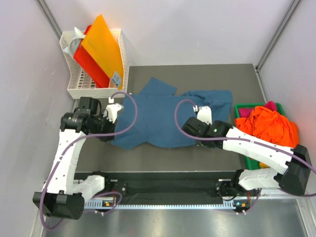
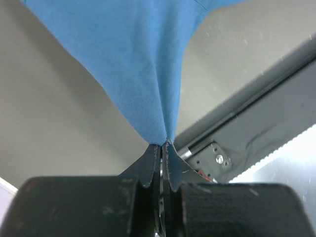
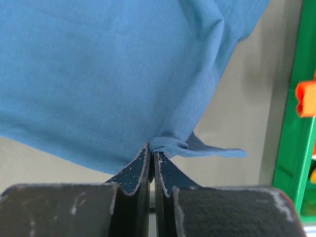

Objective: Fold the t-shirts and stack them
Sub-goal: Flatten out the tshirt

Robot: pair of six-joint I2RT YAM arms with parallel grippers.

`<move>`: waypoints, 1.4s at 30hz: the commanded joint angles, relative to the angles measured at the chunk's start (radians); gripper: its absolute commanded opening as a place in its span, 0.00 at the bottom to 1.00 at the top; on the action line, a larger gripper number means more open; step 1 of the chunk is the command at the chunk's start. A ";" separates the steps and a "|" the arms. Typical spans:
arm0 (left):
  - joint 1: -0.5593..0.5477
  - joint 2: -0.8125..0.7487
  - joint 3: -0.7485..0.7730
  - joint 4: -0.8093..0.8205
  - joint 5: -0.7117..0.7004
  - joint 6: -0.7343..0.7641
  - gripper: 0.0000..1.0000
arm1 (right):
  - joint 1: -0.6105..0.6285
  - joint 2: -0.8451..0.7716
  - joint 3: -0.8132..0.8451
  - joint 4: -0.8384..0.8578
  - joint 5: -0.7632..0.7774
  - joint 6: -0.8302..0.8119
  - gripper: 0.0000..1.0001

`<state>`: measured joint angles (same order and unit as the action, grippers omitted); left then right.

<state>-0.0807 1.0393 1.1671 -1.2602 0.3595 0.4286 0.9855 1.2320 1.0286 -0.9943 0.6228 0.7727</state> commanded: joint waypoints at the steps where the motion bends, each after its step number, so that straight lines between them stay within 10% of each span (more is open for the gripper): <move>1: 0.001 0.019 0.040 -0.204 0.078 0.126 0.00 | 0.031 0.006 0.050 -0.096 -0.072 0.057 0.00; 31: 0.001 0.073 -0.231 -0.246 -0.073 0.229 0.00 | 0.185 0.037 -0.209 -0.050 -0.405 0.181 0.00; 42: 0.001 0.076 -0.179 -0.240 -0.041 0.219 0.00 | 0.202 -0.074 -0.167 -0.147 -0.210 0.338 0.00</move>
<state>-0.0811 1.1172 0.9386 -1.3392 0.2798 0.6403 1.1679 1.2434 0.8181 -1.0737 0.2855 1.0000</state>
